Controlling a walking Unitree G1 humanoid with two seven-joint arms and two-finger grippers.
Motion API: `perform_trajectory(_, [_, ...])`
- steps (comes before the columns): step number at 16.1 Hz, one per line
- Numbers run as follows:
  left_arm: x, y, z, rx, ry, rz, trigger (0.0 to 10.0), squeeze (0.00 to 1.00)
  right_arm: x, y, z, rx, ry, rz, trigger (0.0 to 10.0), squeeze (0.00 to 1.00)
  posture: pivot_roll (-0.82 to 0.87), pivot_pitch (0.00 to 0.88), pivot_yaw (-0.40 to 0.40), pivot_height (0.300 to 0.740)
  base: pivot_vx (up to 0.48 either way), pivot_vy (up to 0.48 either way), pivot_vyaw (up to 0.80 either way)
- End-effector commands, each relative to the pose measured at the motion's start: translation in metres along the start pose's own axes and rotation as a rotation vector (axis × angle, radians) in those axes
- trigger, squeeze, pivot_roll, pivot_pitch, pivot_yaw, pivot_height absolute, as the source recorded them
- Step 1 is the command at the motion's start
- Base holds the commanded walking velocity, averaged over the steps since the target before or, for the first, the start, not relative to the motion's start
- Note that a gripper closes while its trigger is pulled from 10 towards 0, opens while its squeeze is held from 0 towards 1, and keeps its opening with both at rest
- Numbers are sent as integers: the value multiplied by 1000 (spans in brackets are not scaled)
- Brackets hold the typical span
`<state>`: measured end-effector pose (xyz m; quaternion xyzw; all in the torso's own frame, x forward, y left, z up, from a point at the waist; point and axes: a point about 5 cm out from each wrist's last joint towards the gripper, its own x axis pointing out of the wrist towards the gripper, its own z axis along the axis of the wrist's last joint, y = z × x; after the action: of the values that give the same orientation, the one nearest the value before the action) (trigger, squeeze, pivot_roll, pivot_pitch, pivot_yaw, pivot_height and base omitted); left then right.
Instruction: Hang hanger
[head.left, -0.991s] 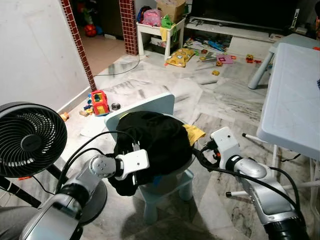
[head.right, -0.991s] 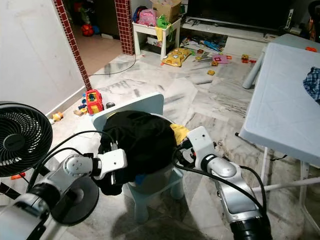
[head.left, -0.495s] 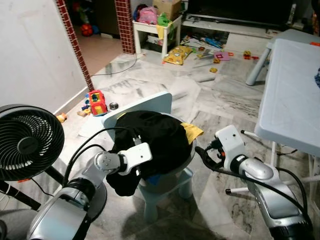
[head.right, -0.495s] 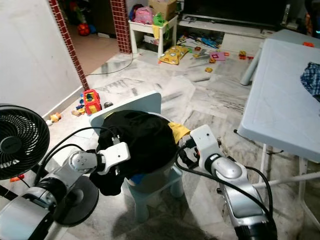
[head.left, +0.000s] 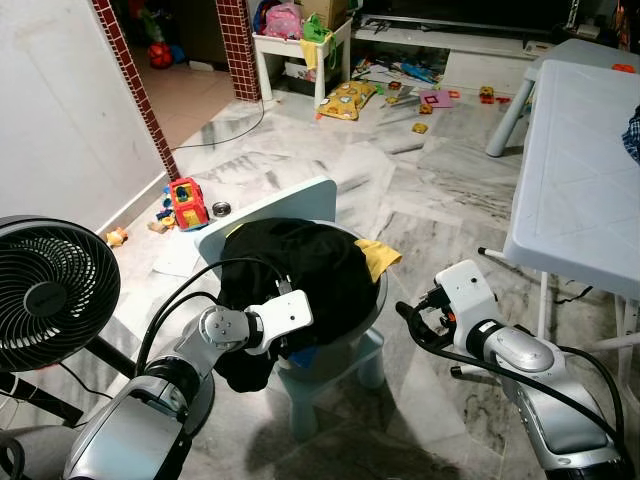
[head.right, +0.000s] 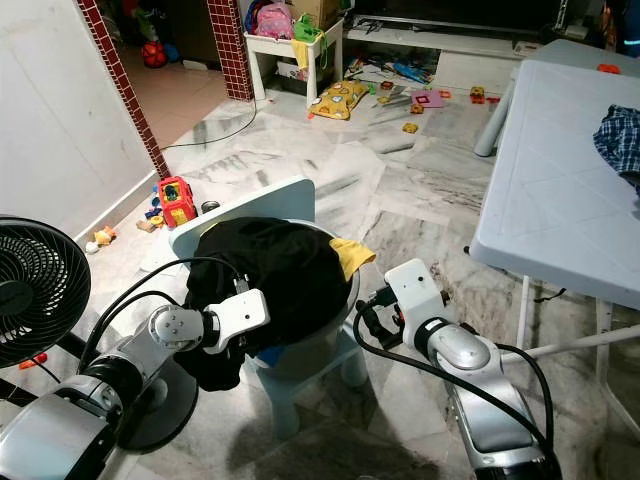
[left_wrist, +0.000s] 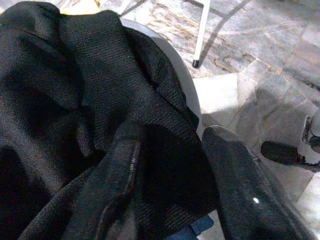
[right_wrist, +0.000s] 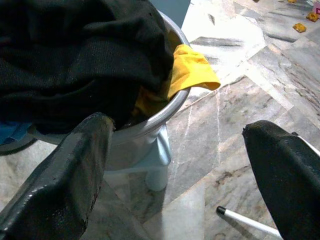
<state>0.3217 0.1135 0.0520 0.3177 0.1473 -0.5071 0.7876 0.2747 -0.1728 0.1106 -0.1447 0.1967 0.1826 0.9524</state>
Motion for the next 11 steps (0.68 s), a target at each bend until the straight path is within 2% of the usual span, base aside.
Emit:
perform_trajectory(1, [-3, 4, -1, 1, 17, 6, 0, 0, -3, 0, 3, -1, -14, -8, 10000, 0, -335, 114, 68, 740, 0, 0, 0])
perform_trajectory(8, [-5, 9, -1, -20, 10, 47, 0, 0, -4, 2, 0, 1, -5, -22, 10000, 0, -323, 133, 68, 740, 0, 0, 0])
perform_trajectory(11, [-7, 22, 5, -117, -43, 125, 0, 0, -1, 1, 2, -3, -16, -33, 10000, 0, -312, 131, 66, 740, 0, 0, 0])
